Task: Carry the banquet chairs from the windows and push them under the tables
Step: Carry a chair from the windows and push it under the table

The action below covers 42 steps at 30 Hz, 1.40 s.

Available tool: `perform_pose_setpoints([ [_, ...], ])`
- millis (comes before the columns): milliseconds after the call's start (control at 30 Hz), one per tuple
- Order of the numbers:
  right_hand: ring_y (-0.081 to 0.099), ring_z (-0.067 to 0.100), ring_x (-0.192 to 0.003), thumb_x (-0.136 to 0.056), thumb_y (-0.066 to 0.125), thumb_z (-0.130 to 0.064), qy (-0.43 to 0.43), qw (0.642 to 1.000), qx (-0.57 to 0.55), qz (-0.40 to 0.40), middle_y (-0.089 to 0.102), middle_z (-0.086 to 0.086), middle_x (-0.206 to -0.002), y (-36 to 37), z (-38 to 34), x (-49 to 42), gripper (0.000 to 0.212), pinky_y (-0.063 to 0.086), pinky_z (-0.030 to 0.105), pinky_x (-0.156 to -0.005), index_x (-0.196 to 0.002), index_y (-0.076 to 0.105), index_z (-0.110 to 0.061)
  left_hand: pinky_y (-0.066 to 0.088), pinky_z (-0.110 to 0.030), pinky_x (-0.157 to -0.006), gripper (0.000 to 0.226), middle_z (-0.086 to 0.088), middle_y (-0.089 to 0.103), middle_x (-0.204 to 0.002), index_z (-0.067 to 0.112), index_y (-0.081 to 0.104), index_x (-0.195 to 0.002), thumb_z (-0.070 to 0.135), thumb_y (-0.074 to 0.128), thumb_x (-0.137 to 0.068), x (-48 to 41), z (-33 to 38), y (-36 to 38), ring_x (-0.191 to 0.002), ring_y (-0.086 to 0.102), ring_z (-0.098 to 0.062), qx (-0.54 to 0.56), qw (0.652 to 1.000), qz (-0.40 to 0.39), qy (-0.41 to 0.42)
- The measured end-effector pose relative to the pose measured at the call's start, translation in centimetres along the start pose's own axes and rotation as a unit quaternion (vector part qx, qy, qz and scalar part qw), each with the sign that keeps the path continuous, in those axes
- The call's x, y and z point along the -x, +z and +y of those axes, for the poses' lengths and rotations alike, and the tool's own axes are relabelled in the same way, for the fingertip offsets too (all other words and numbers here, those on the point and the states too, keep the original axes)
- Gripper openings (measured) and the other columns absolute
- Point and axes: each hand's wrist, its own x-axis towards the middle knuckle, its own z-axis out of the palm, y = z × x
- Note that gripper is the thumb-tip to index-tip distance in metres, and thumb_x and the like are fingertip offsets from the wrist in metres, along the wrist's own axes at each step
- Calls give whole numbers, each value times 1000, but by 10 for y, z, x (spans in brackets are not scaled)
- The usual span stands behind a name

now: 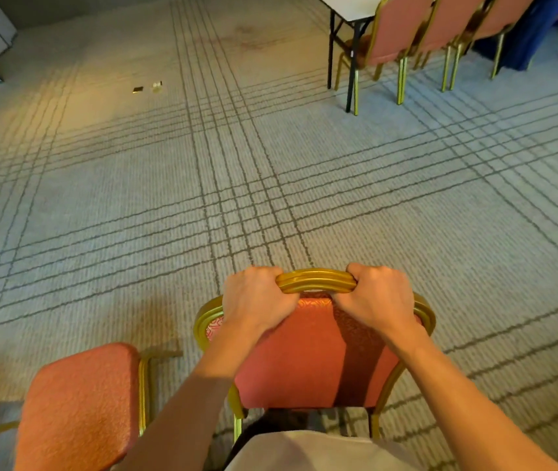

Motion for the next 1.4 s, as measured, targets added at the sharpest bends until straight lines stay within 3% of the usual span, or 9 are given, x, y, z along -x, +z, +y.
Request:
perform_pose_setpoints([
  [67,60,33,-47,-70,56,-53,12,1000,-4,14,56,3,-46,-4,16,-16,40,28,27,-48,-56,32,-25,46,-36,-71,32,-2,73,-81,25,48,-62,47,63,-81,-26,13,2,-86,68,-27,7,1000,-4,20],
  [233,59,32,-48,-70,58,-51,57,998,7,15,55,1,-48,3,64,-56,40,31,28,-48,-56,34,-23,33,-32,-61,31,1,64,-67,23,46,-59,44,65,-74,-98,38,23,-72,64,-25,35,995,-3,92],
  [500,57,29,-44,-70,59,-51,127,988,65,53,52,1,-44,4,130,-152,42,27,25,-50,-54,34,-22,38,-34,-63,32,3,59,-62,23,52,-61,47,65,-77,-246,85,40,-72,64,-24,77,978,-20,194],
  [667,61,36,-51,-66,63,-50,204,973,85,71,56,3,-47,-11,169,-198,39,43,33,-50,-54,36,-24,31,-32,-59,39,0,57,-57,22,42,-55,41,65,-79,-327,134,34,-66,61,-26,122,953,-21,278],
  [933,59,30,-47,-62,65,-46,270,954,88,98,52,-1,-44,-18,264,-245,39,34,28,-51,-53,33,-26,30,-31,-63,39,1,62,-64,20,46,-59,46,62,-82,-424,232,55,-68,61,-20,87,930,-52,354],
  [1067,57,28,-44,-67,55,-57,277,950,81,118,50,-2,-43,-12,334,-282,42,32,26,-49,-52,31,-26,30,-31,-62,42,3,43,-52,18,41,-57,46,65,-79,-482,293,81,-68,60,-26,85,929,-73,353],
  [1167,58,30,-46,-69,67,-53,282,951,84,98,52,-1,-44,-12,390,-305,47,35,28,-48,-52,34,-25,28,-30,-57,42,6,29,-47,21,34,-54,43,65,-73,-518,335,103,-56,49,-27,93,917,-37,387],
  [1233,60,30,-48,-69,77,-48,289,949,88,86,54,-1,-45,-15,420,-319,48,34,28,-49,-53,39,-23,28,-29,-57,39,7,33,-47,22,36,-54,42,64,-73,-540,361,111,-53,42,-21,82,911,-39,402],
  [1400,60,30,-49,-71,73,-54,292,946,86,107,54,0,-46,-34,490,-361,54,42,31,-49,-53,29,-29,28,-27,-53,38,4,53,-51,20,47,-56,48,64,-76,-594,428,120,-51,48,-16,100,902,-9,420],
])
